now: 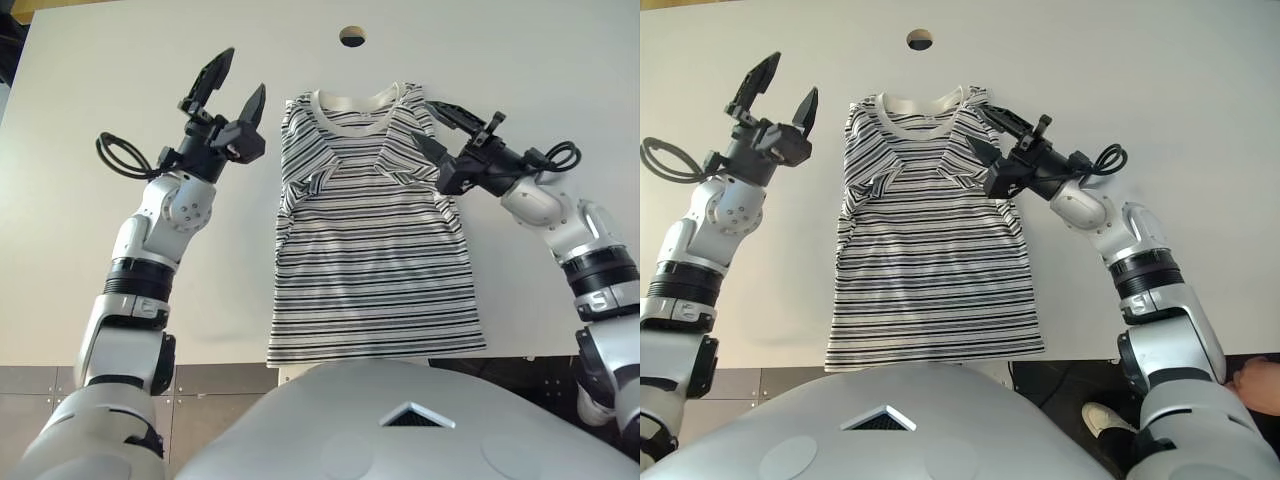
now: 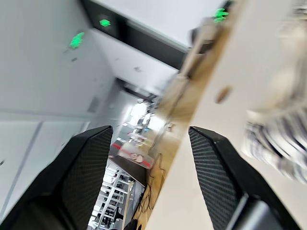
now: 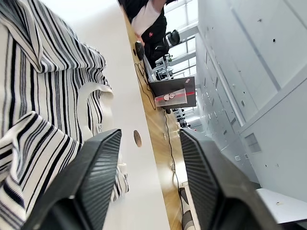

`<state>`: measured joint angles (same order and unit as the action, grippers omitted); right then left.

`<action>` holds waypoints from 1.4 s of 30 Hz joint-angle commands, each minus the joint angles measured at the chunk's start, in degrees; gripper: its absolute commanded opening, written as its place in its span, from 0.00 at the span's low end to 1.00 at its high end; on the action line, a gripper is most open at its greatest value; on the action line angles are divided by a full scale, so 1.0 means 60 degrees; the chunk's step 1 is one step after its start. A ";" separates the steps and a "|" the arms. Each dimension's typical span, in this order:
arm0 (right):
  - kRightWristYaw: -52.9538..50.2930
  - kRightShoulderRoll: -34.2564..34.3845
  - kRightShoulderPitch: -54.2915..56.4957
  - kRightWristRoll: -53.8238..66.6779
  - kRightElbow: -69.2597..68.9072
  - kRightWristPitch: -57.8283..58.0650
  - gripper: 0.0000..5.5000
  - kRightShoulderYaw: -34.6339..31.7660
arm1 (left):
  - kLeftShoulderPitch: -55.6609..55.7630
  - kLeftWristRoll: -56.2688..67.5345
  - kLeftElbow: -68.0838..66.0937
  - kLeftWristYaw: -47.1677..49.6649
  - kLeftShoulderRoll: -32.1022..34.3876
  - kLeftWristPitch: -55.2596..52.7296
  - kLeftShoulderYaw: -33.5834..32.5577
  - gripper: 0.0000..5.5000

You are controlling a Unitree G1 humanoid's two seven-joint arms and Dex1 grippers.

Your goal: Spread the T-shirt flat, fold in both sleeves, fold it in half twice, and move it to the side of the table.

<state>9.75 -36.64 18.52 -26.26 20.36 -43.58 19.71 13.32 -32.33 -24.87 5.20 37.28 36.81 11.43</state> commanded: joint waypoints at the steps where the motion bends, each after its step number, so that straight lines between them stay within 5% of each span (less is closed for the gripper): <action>1: 0.1184 -0.1429 -0.1632 0.1468 -0.1461 0.0437 0.55 -0.1024 | -0.1701 0.1174 0.1096 -0.2001 0.1567 0.1046 0.0210 0.54; 8: 0.3188 -0.4364 -0.6793 0.1332 -0.4850 0.1364 0.56 -0.3389 | -0.5068 0.3579 0.3508 -0.5237 0.4682 0.1459 -0.0373 0.54; 13: 0.5440 -0.5702 -0.7083 0.1207 -0.6589 0.1791 0.56 -0.3368 | -0.6195 0.3530 0.4930 -0.6879 0.5673 0.1308 -0.0181 0.54; 22: 0.7366 -0.5759 -0.6885 0.1483 -0.7035 0.1918 0.56 -0.2024 | -0.7122 0.3854 0.6077 -0.8186 0.5561 0.1215 0.0382 0.54; 37: 0.8316 -0.5318 -0.6376 0.2061 -0.7869 0.2362 0.56 -0.1101 | -0.5828 0.3850 0.6078 -0.9390 0.4323 0.1289 0.1869 0.54; 42: 0.8247 -0.5228 -0.6529 0.1994 -0.7675 0.2239 0.39 -0.1003 | -0.5700 0.4058 0.5919 -0.9571 0.4253 0.1426 0.2111 0.44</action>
<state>59.23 -68.46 -20.67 -14.38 -26.32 -29.88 13.05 -21.55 -7.51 11.67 -51.04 63.10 45.53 23.52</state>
